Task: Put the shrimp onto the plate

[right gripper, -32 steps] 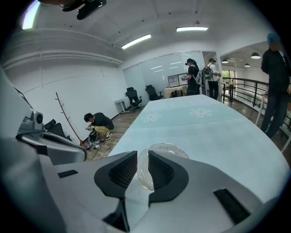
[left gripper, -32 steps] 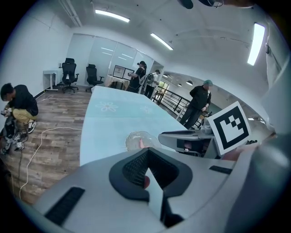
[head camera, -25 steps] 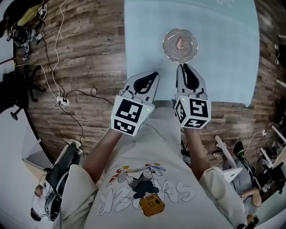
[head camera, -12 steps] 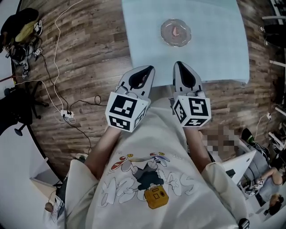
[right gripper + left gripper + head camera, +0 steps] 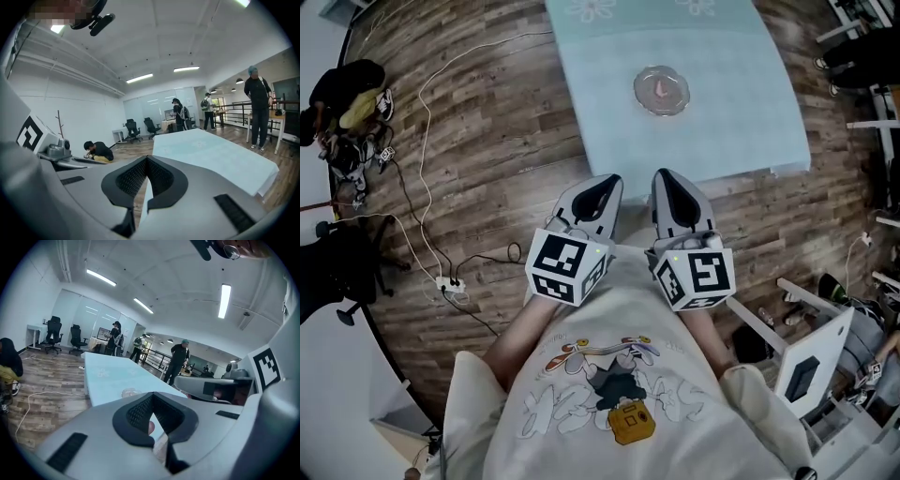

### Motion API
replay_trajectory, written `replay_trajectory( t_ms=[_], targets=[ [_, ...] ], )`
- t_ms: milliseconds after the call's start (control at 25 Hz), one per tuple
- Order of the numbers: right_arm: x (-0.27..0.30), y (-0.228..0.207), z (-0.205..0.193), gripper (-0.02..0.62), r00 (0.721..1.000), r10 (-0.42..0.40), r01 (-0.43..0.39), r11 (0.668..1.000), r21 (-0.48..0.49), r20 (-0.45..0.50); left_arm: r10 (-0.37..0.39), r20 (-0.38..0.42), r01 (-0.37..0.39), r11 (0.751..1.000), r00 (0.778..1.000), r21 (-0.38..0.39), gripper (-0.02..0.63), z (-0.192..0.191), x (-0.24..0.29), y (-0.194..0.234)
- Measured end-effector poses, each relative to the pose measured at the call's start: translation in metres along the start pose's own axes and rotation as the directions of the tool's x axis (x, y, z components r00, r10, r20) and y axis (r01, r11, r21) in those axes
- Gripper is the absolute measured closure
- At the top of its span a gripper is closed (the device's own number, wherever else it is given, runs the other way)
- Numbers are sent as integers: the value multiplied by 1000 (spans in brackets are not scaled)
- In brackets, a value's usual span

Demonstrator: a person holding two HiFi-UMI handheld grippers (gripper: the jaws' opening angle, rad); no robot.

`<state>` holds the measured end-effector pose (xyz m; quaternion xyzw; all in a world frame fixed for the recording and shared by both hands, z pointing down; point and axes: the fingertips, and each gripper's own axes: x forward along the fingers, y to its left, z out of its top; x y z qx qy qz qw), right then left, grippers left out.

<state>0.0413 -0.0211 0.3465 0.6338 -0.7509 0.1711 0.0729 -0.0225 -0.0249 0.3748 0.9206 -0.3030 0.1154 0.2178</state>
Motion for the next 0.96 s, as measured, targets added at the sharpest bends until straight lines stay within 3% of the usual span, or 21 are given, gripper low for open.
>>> replay_trajectory(
  t_ms=[400,640,960],
  targets=[
    [-6,19,-14,572,998,-66,66,998,-23,6,-13,-2,13,1000,1000,-1,598,-9,-18,19],
    [-16,-5,-18,572,988,-156,156,987,45,9,3,-2,-3,1000,1000,-18,598,-15,-29,28],
    [-23,24,-27,572,994,-109,108,994,-32,-32,-8,-31,6,998,999,-58,598,-27,-40,22]
  ],
)
